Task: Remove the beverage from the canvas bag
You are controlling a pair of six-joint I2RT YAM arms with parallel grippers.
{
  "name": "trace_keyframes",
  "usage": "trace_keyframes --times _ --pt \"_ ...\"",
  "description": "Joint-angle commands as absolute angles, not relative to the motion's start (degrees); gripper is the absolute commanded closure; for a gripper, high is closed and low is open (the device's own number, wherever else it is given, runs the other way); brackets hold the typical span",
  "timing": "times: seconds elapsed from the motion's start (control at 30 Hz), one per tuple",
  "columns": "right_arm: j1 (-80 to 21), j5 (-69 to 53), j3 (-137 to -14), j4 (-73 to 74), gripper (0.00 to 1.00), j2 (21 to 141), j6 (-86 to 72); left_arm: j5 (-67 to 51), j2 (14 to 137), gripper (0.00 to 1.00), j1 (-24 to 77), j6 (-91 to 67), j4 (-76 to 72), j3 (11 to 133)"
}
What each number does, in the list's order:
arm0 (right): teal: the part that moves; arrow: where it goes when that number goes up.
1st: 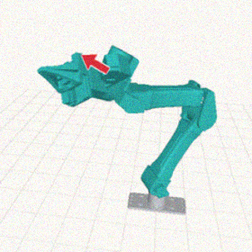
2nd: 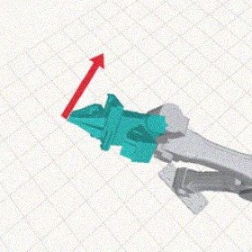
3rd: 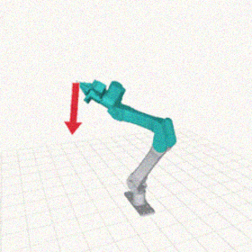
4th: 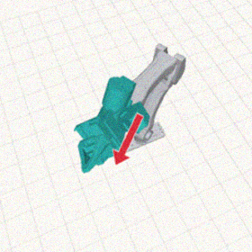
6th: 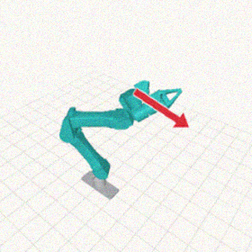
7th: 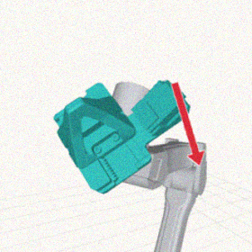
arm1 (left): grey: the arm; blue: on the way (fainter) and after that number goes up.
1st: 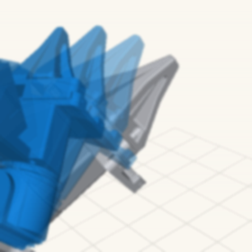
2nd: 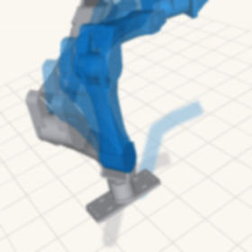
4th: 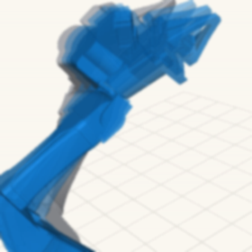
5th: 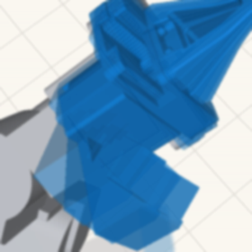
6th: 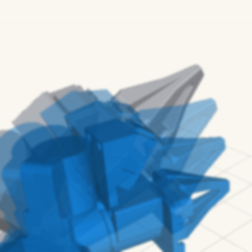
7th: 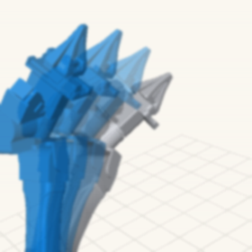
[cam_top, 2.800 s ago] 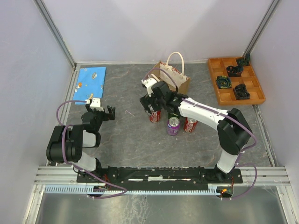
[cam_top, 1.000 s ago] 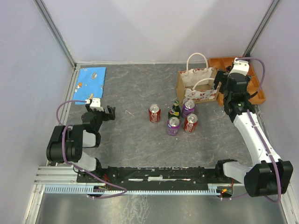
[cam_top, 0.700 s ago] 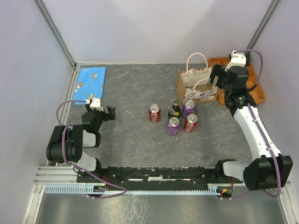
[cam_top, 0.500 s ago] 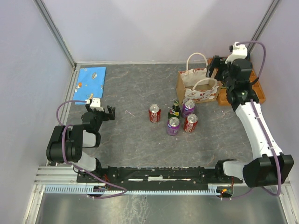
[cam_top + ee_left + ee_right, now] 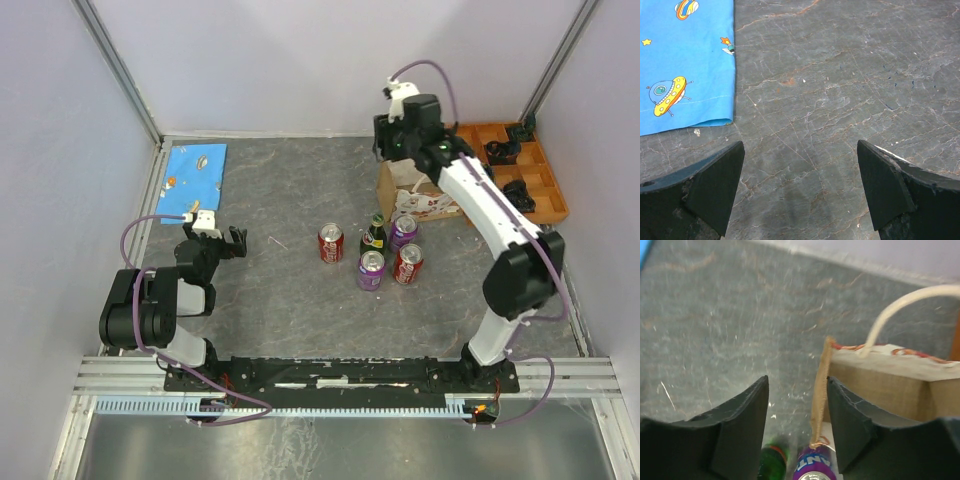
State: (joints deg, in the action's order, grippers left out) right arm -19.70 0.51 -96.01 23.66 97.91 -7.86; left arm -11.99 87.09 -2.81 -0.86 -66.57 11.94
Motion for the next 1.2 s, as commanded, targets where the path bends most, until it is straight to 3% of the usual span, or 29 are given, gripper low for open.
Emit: trace_keyframes --times 0.0,0.63,0.8,0.97,1.17 --pt "-22.6 4.3 -102.9 31.8 0.44 102.6 -5.6 -11.0 87.1 0.01 -3.0 0.0 -70.0 12.4" --pt "-23.5 13.9 -103.0 33.9 0.49 112.1 -5.4 -11.0 87.1 0.01 -3.0 0.0 -70.0 12.4" --pt "-23.6 14.8 -106.2 33.9 0.64 116.9 -3.6 -11.0 87.1 0.01 -3.0 0.0 -70.0 12.3" --pt "-23.7 12.0 -110.8 34.7 0.99 119.7 -2.8 -11.0 87.1 0.01 -3.0 0.0 -70.0 12.4" --pt "-24.6 5.9 -112.5 32.7 1.0 120.1 -2.0 -10.9 87.2 0.01 -3.0 0.0 -70.0 12.4"
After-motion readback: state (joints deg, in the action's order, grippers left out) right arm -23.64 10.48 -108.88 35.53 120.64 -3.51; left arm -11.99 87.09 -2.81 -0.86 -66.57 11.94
